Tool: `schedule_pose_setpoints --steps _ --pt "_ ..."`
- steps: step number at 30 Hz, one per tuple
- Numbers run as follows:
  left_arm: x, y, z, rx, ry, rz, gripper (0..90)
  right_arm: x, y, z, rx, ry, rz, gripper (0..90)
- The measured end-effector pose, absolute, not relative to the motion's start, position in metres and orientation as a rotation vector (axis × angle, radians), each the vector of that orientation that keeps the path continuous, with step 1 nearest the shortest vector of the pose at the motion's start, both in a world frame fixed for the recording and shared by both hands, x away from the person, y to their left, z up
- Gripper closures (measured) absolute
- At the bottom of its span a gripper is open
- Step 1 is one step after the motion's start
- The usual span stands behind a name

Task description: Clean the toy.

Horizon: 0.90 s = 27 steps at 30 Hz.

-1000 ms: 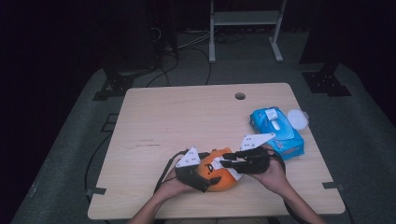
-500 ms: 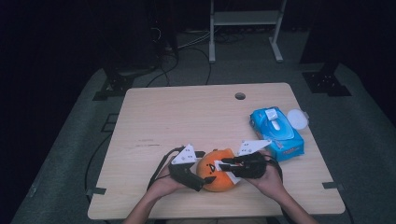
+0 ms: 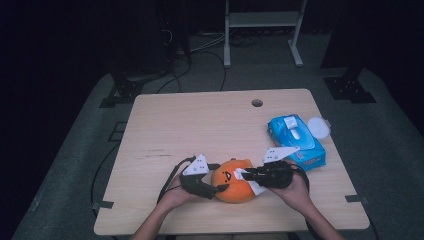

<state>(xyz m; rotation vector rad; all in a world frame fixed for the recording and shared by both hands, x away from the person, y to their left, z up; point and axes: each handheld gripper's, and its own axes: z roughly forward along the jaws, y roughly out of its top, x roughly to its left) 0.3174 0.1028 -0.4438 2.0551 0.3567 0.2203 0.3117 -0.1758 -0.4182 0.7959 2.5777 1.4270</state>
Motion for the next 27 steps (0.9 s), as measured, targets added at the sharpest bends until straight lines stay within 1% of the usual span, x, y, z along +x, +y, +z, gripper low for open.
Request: schedule_pose_setpoints --steps 3,5,6,9,10,12,16,21,25,26,27 --pt "0.319 0.103 -0.445 2.04 0.397 0.228 24.8 0.311 -0.176 -0.418 0.797 2.566 1.417 78.4" --pt "0.319 0.102 -0.442 2.051 0.459 0.242 18.5 0.311 -0.174 -0.42 0.815 2.56 1.422 78.5" --pt "0.318 0.102 -0.44 2.05 0.457 0.241 16.3 0.311 -0.173 -0.422 0.826 2.552 1.424 78.4" --pt "0.314 0.102 -0.435 2.03 0.399 0.21 16.1 0.311 -0.173 -0.423 0.828 2.542 1.427 78.4" --pt "0.313 0.102 -0.436 2.032 0.387 0.207 16.3 0.311 -0.174 -0.424 0.829 2.537 1.428 78.3" --pt "0.314 0.102 -0.441 2.032 0.376 0.218 23.4 0.313 -0.177 -0.424 0.851 2.533 1.448 78.5" --pt "0.32 0.104 -0.446 2.037 0.394 0.224 30.1 0.308 -0.17 -0.418 0.856 2.525 1.458 79.8" --pt "0.322 0.108 -0.449 2.011 0.424 0.206 31.2 0.296 -0.156 -0.41 0.706 2.563 1.398 79.6" --pt "0.324 0.11 -0.449 1.988 0.439 0.183 31.7 0.298 -0.166 -0.408 0.691 2.574 1.325 79.8" --pt "0.324 0.111 -0.448 1.984 0.432 0.173 30.9 0.299 -0.171 -0.41 0.715 2.573 1.331 79.8" --pt "0.323 0.111 -0.447 1.968 0.425 0.168 27.0 0.3 -0.175 -0.411 0.744 2.574 1.352 79.8"
